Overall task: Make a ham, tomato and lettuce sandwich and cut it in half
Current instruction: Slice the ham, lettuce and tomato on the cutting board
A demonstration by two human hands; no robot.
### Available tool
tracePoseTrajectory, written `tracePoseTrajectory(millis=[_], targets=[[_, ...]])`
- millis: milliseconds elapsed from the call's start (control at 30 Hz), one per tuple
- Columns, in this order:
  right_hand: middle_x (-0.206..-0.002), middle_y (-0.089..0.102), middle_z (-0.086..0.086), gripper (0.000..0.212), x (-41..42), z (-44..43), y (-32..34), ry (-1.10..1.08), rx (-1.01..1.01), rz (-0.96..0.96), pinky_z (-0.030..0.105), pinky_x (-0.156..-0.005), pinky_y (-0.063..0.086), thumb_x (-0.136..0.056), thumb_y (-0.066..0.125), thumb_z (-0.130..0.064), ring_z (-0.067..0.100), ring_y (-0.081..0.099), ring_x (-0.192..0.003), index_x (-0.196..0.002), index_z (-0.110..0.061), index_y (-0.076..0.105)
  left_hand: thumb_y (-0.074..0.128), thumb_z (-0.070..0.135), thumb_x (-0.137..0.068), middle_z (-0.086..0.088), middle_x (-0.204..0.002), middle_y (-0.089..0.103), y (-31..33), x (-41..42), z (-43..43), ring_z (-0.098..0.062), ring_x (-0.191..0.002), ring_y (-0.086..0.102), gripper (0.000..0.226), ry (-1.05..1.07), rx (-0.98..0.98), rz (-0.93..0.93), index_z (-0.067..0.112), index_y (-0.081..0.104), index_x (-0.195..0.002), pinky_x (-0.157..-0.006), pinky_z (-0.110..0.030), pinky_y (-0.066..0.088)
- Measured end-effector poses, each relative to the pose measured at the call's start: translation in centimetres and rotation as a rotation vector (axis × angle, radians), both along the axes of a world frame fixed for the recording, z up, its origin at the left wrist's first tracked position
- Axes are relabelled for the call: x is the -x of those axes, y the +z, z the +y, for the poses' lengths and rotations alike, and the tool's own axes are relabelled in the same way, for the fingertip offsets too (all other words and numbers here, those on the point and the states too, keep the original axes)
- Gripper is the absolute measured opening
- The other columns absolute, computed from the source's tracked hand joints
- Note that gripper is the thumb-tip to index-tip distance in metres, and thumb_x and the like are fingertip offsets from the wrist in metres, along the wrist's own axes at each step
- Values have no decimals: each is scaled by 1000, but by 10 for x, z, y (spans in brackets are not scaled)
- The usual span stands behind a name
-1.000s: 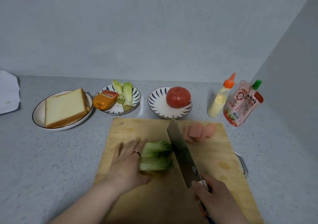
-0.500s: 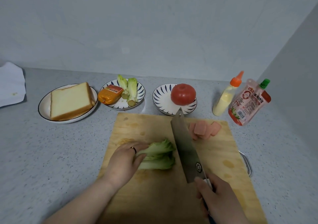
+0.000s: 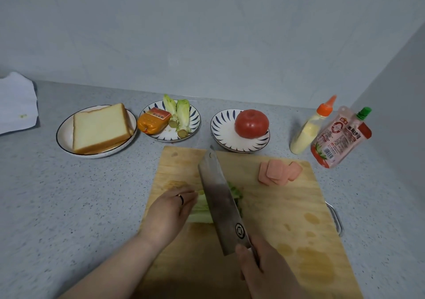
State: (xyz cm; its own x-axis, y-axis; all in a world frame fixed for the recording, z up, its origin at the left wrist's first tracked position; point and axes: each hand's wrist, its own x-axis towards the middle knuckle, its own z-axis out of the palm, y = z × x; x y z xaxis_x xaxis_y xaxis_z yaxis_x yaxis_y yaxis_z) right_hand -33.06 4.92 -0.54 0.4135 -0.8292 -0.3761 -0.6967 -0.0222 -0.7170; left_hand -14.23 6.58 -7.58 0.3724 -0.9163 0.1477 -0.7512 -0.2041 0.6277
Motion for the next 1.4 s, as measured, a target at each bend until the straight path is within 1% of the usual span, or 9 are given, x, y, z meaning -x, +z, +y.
tracePoseTrajectory(millis=[200,433,533,700,833,967,1100,1233,1400], targets=[[-78,46,-13,19,-9,5,3,45,56,93,19,-62,31,-94,36,-36,6,47,-81,-76,-35,31,56,22,-88,1,-121,62,-5,-5,0,-16,-113,55,23,12,-21,9,17,67,-108,-84,-8,28],[-71,45,-15,17,-18,5,8,31,36,147,22,-60,33,-96,33,-34,6,47,-74,-79,-31,32,51,27,-91,4,-124,59,-10,-12,-7,-11,-115,52,26,-27,-52,7,21,64,-113,-77,-3,23],[-72,45,-16,12,-23,3,9,60,19,165,23,-60,34,-96,31,-33,7,47,-73,-85,-30,32,49,25,-92,5,-127,56,-8,-15,-6,-10,-119,48,28,-81,-32,9,20,62,-116,-83,-3,22],[-87,52,-9,6,-30,0,10,66,0,197,24,-71,35,-97,30,-32,14,51,-85,-96,-27,32,62,28,-83,14,-133,48,-6,-17,-2,0,-126,35,42,-248,-35,0,25,54,-124,-98,-3,14],[-74,45,-17,5,-30,-2,13,87,-15,210,22,-64,36,-97,30,-32,7,48,-74,-97,-27,32,62,29,-83,18,-134,45,-11,-17,-4,4,-122,38,45,-241,-80,-18,28,50,-127,-85,10,8],[-71,46,-19,4,-30,-2,15,77,5,203,8,-56,31,-97,30,-31,-5,43,-65,-95,-29,31,66,26,-81,13,-133,49,-13,-21,-8,4,-117,39,45,-238,-102,36,24,54,-124,-78,16,7],[-71,45,-19,4,-34,0,14,84,-7,240,19,-60,35,-97,30,-31,4,47,-73,-96,-27,31,65,28,-81,13,-133,49,-14,-23,-9,0,-121,41,45,-225,-110,36,24,54,-124,-80,14,7],[-98,56,-12,17,-37,3,13,88,20,306,22,-69,34,-98,27,-33,10,54,-94,-110,-25,33,65,28,-81,13,-133,49,-16,-22,-8,11,-109,29,45,-231,-86,20,23,54,-124,-76,17,5],[-118,55,-10,12,-38,9,15,141,58,455,21,-72,34,-97,25,-38,9,54,-111,-104,-29,26,64,25,-82,14,-130,50,-19,-23,-9,11,-107,29,41,-247,-61,47,24,56,-122,-76,17,8]])
